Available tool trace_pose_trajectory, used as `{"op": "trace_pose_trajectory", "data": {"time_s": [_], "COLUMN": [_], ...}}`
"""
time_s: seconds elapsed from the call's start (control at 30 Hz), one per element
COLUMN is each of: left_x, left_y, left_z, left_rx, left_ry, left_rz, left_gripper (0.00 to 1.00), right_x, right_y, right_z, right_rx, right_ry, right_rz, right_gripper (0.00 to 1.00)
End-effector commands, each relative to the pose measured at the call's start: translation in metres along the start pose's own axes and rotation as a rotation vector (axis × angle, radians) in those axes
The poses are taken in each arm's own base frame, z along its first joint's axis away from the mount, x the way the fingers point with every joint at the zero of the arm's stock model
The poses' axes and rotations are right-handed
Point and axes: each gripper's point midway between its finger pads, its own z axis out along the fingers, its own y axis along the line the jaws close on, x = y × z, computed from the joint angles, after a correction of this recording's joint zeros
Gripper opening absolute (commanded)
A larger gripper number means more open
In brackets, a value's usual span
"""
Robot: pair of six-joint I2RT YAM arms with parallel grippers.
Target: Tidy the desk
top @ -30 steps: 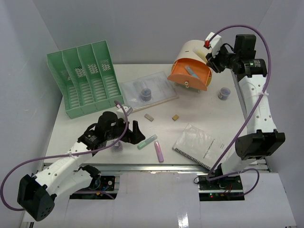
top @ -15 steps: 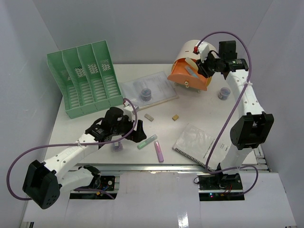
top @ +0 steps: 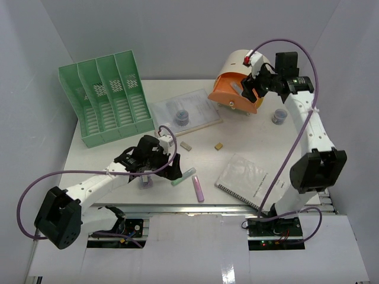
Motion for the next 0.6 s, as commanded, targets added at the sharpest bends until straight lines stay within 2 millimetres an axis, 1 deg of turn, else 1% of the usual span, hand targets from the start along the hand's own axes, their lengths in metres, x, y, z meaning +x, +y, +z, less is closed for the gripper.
{"op": "trace_pose_trajectory", "data": {"time_s": [0.0,0.03,0.1,0.13,0.2,0.23,0.27,0.33,0.4,0.47,0.57], "left_x": [-0.002,0.0,0.005,0.007,0.006,0.009,0.011,0.013,0.015,0.015,0.016], "left_y": [0.002,0.002,0.0,0.0,-0.005,-0.005,-0.004,-0.005,0.002,0.011,0.017], "left_z": [0.013,0.017,0.025,0.028,0.039,0.045,0.05,0.059,0.069,0.076,0.081], "left_rx": [-0.023,-0.031,-0.045,-0.049,-0.073,-0.085,-0.097,-0.125,-0.19,-0.275,-0.359], "left_ry": [0.041,0.061,0.097,0.11,0.13,0.149,0.166,0.193,0.232,0.253,0.28], "left_rz": [0.023,0.027,0.044,0.054,0.098,0.11,0.125,0.163,0.187,0.219,0.259], "left_gripper": [0.97,0.96,0.94,0.92,0.9,0.9,0.89,0.86,0.82,0.79,0.74], "right_x": [-0.05,-0.042,-0.018,-0.019,0.003,0.015,0.025,0.035,0.044,0.045,0.048], "right_y": [0.062,0.079,0.114,0.127,0.148,0.157,0.165,0.178,0.19,0.195,0.203], "right_z": [-0.071,-0.074,-0.073,-0.082,-0.079,-0.075,-0.074,-0.076,-0.077,-0.079,-0.083], "right_rx": [-0.14,-0.184,-0.286,-0.316,-0.361,-0.38,-0.396,-0.419,-0.45,-0.468,-0.481], "right_ry": [-0.229,-0.241,-0.254,-0.289,-0.29,-0.282,-0.279,-0.283,-0.285,-0.303,-0.325], "right_rz": [-0.066,-0.065,-0.04,-0.053,-0.031,-0.016,-0.005,0.004,0.024,0.026,0.029], "right_gripper": [0.74,0.74,0.74,0.74,0.74,0.74,0.74,0.74,0.74,0.74,0.74]}}
